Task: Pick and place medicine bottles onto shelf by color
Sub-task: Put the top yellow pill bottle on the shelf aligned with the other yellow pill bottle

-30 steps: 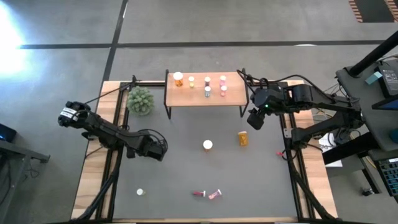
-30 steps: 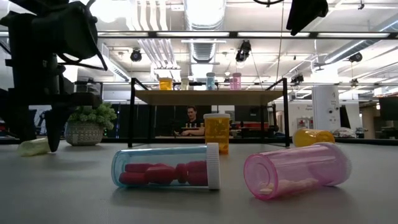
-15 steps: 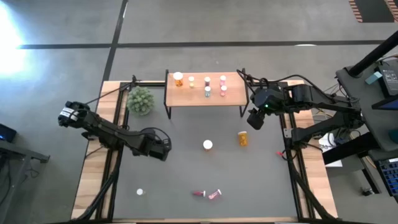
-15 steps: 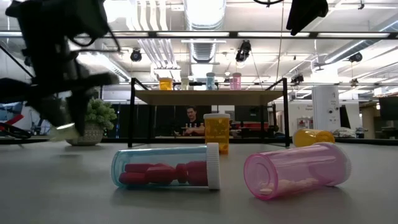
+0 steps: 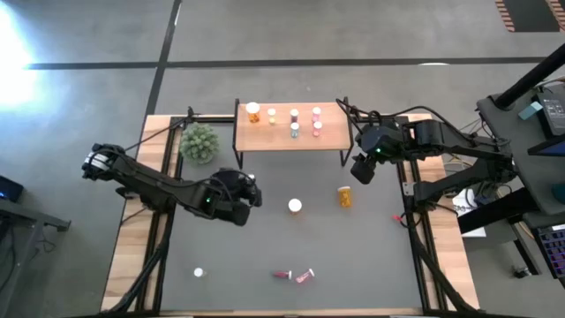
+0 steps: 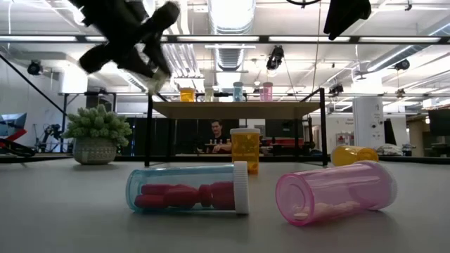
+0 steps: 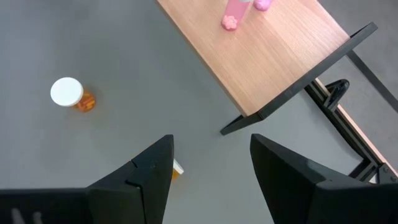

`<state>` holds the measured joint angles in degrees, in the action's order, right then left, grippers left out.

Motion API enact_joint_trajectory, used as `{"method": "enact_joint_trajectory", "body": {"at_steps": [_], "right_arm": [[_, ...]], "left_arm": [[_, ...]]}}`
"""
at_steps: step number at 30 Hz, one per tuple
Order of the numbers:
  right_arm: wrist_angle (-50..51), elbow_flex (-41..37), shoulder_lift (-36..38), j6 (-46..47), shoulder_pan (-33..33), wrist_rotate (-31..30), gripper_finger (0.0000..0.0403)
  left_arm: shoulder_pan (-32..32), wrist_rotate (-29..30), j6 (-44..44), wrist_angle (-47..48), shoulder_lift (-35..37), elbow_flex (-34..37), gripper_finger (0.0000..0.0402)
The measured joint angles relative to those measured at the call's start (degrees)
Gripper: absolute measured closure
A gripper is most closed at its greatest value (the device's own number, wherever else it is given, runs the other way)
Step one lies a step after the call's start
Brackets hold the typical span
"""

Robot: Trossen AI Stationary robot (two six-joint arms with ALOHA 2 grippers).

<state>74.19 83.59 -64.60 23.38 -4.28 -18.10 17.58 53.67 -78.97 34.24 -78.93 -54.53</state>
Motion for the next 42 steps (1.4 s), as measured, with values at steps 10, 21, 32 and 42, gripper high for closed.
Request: {"method": "enact_joint_trajectory", "body": {"at_steps": [10, 21, 32, 42], "right_arm": [[0.0, 0.0, 0.0, -0.5, 0.0, 0.0, 0.0200], [0.0, 0.0, 0.0, -0.9, 0.0, 0.0, 0.0200], [0.0, 0.0, 0.0, -0.9, 0.0, -1.9, 0.0200], [0.1, 0.0, 0.1, -0.5, -0.1, -4.1, 0.0200]], "left_arm": [[-4.1, 10.0, 42.6, -32.1, -0.3, 1.0, 0.0317], [-13.5, 6.2, 57.9, -44.4, -0.7, 1.3, 0.0317], [-24.1, -7.2, 69.1, -53.5, -1.2, 1.4, 0.0317], [-28.6, -15.0, 72.3, -62.9, -9.5, 0.9, 0.0317]]}}
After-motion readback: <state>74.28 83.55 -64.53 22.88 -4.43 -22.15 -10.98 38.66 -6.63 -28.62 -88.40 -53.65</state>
